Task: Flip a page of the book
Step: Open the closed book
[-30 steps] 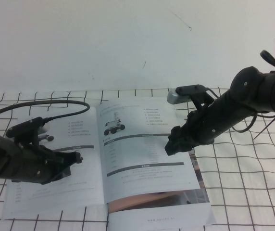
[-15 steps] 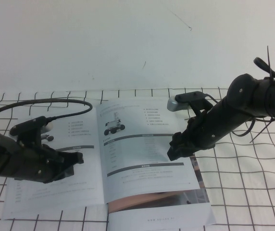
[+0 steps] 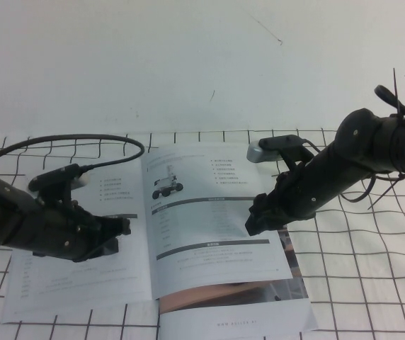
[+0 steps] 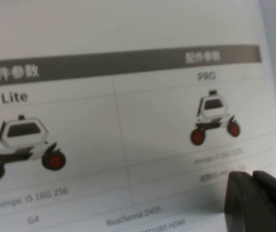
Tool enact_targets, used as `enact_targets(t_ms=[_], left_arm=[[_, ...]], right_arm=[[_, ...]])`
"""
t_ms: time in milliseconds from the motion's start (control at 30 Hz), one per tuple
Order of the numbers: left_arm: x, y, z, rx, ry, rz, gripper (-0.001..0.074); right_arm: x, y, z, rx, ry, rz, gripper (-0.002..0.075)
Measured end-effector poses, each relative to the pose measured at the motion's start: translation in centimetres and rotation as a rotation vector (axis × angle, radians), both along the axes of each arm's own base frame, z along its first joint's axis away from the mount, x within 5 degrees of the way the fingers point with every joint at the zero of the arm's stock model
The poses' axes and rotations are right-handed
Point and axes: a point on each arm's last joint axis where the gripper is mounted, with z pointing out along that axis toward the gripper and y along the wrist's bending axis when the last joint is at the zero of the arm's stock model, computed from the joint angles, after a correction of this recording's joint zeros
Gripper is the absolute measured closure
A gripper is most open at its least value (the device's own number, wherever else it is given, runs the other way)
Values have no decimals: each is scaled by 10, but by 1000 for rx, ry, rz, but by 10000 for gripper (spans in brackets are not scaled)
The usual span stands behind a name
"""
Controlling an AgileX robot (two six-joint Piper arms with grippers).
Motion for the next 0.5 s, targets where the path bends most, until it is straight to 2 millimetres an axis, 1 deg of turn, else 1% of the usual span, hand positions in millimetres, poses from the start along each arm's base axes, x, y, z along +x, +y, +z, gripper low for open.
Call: enact_targets(t_ms=[100, 233, 300, 500], left_arm=[[2, -1, -18, 7, 53, -8, 737], [3, -4, -27, -21, 101, -18, 737], [3, -4, -30, -29, 116, -15, 737], [4, -4, -31, -32, 118, -18, 737]], right_arm=[[0, 0, 0, 7, 3, -5, 270], [0, 1, 0, 20, 10, -8, 270], [-1, 3, 0, 42, 18, 2, 270], [-3, 12, 4, 162, 31, 28, 270]])
